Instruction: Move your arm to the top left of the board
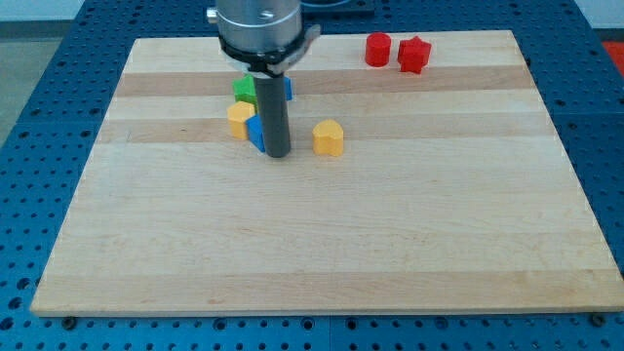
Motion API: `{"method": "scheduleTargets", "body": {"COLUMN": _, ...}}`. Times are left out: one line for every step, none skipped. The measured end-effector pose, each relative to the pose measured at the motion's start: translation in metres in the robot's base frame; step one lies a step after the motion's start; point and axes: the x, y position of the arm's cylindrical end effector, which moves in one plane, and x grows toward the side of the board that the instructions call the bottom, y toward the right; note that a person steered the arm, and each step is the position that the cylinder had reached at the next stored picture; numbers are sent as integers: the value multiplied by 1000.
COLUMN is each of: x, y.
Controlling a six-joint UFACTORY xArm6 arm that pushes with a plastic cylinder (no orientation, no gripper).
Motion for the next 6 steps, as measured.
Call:
{"method": "scheduleTargets", "body": {"x": -18, "y": -18}}
{"method": "scheduleTargets", "body": {"x": -34, "y": -28}}
{"method": "scheduleTargets", "body": {"x": -40, "y": -35}}
{"method": "scheduleTargets", "body": {"x": -38, "y": -45}}
{"method": "scheduleTargets", "body": {"x": 0, "y": -95}}
{"method": "scheduleTargets", "body": {"x": 5, "y": -183}}
